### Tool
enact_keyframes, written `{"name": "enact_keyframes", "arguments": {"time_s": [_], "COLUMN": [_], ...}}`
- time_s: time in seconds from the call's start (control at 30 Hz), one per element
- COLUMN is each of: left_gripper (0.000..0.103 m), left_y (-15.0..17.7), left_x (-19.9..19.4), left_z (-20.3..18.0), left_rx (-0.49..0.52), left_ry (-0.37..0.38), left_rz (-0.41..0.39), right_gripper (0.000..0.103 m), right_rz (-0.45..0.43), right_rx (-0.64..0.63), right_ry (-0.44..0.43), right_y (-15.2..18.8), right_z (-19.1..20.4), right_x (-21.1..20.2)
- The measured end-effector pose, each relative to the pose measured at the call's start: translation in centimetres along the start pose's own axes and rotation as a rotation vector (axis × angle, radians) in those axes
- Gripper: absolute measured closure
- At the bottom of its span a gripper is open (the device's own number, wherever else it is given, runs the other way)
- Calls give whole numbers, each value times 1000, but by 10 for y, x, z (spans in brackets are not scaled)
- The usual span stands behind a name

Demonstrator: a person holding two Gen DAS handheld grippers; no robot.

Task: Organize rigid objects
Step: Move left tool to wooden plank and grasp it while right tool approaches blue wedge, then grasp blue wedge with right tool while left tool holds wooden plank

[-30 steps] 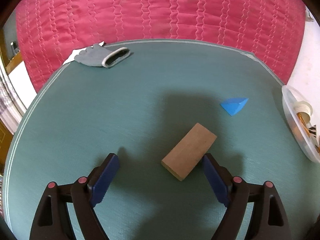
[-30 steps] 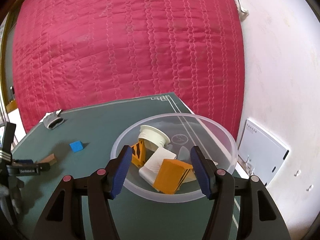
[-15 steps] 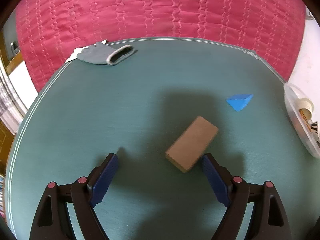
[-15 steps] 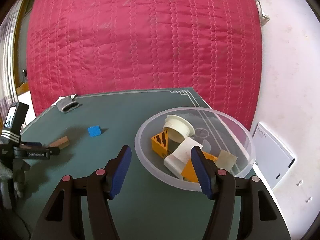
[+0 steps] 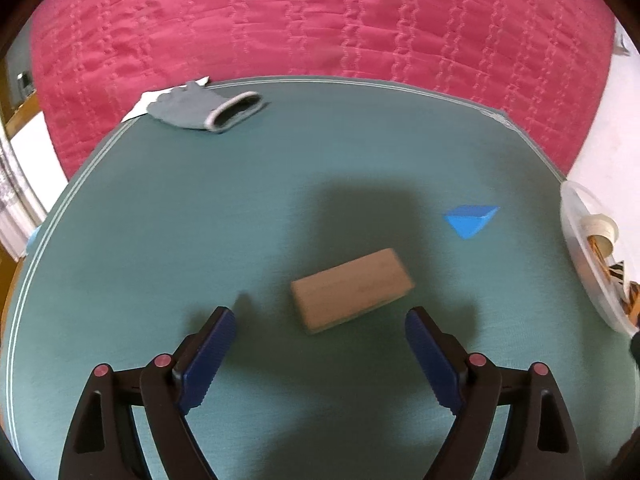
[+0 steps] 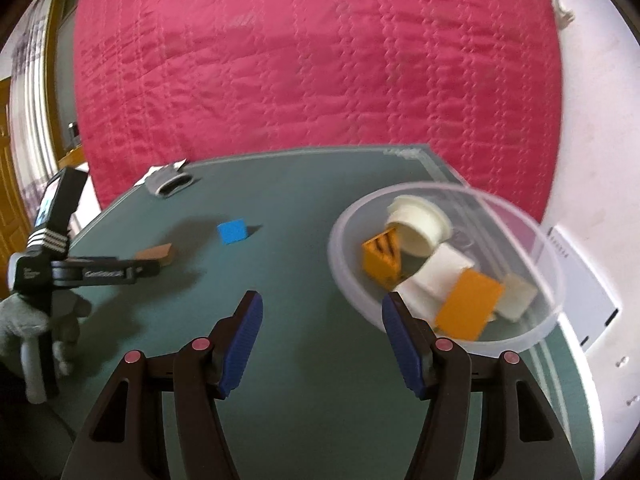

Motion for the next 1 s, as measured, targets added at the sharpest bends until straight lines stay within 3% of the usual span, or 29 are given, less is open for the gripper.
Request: {"name": "enact_keyframes", "arguments": {"time_s": [0.23, 0.47, 1.0], "left_gripper": [14, 35, 35], "left_y": [-13, -15, -8], "left_x": [10, 10, 4], "left_z": [-11, -10, -8], "left_rx": [-31, -52, -20], "left_ry": [8, -10, -21], "left_rz": [12, -10, -47], "right_gripper": [40, 40, 40], "right_rz": [63, 101, 221], "right_rx": [-4, -35, -65], "right_ry": [-52, -98, -133], "right_y": [-4, -14, -42], "right_z": [16, 40, 77], "right_x": [19, 42, 125]}}
Point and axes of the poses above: each gripper's, at about its wrist camera, not at the fingertips, and x roughly the way its jaws point, z to its left, y to its underside, the point moved 1 cm from there along x, roughly the way its jaws point, and after that the axes turned 5 degrees about x, right-handed, at the moved point
